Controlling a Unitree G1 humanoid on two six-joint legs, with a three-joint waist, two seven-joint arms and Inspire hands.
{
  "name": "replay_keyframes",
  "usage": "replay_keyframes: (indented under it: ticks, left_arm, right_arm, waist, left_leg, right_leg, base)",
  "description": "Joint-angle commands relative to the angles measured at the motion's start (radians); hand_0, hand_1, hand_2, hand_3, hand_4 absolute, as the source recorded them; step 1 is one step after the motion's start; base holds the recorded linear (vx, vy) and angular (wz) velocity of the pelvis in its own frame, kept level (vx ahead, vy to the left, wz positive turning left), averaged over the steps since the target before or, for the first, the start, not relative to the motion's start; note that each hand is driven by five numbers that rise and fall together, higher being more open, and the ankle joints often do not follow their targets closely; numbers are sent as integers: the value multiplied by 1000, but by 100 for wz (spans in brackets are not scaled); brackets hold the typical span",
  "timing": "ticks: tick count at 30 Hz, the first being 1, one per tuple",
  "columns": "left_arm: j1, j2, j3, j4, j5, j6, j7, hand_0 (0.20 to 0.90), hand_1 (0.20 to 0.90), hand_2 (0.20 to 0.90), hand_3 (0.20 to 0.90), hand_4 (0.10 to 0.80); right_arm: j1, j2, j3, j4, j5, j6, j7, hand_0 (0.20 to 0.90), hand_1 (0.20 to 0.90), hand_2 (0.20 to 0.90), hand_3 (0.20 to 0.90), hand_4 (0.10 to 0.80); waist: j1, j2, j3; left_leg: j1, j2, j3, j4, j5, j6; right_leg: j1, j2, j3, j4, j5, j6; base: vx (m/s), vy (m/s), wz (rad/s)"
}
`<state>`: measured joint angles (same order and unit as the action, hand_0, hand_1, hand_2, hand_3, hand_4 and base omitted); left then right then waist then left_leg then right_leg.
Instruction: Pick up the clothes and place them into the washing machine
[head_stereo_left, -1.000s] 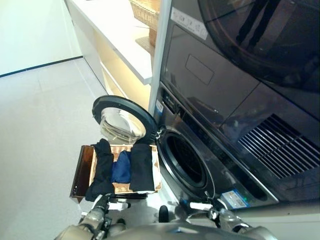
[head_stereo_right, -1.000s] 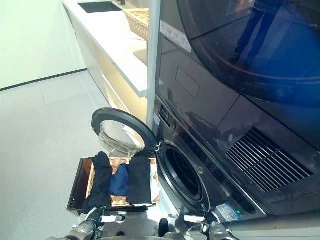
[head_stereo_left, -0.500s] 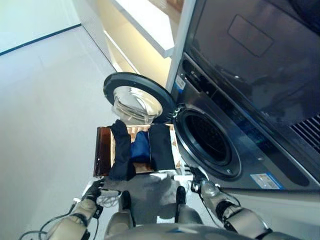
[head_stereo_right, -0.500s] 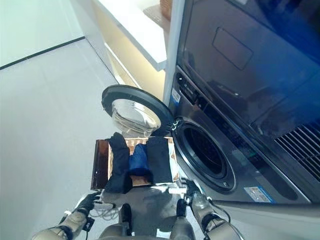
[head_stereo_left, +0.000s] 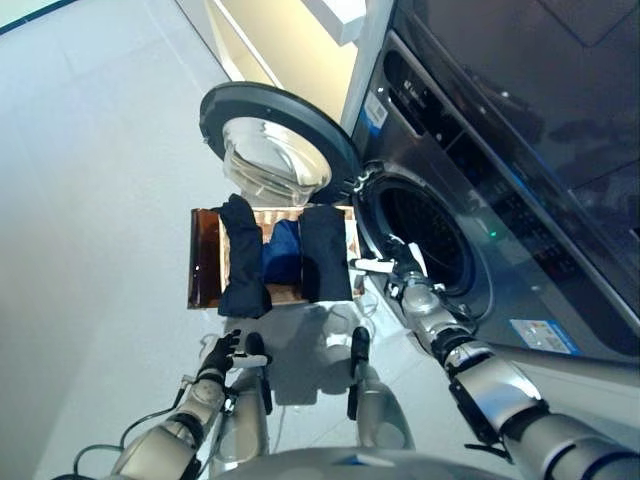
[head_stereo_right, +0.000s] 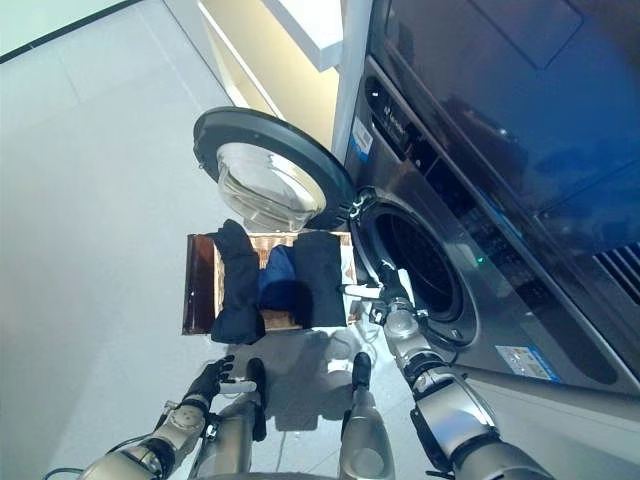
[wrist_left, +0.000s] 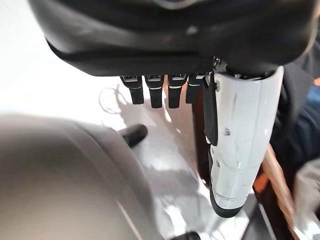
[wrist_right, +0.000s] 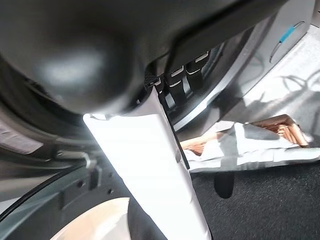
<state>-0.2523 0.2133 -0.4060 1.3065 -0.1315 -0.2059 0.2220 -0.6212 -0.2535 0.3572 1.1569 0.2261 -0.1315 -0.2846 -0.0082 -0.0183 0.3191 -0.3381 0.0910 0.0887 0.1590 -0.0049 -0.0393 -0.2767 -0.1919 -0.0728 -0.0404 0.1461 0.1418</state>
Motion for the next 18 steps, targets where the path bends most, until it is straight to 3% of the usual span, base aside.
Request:
replay_keyframes:
  ticks: [1, 18]
  left_arm:
    - [-8, 8, -29, -2, -3, -36, 23, 900, 900, 900, 900, 800]
    - [-39, 13, -30, -14, -32, -54, 55, 900, 900, 900, 900, 800]
  right_arm:
    - [-124, -81, -22, -54, 28, -67, -47, 900, 900, 900, 900, 800]
    - [-174, -34, 7, -71, 76, -87, -54, 900, 900, 900, 900, 800]
  waist:
    - [23, 23, 3]
    - [32, 42, 58]
  left_leg:
    - [4, 24, -34, -62, 54, -32]
    - [-42, 9, -51, -58, 66, -29]
  right_leg:
    - [22, -30, 16, 118, -101, 3]
    - [-17, -40, 9, 131, -97, 3]
  base:
    - [0, 0, 0]
    - [-2, 0, 0]
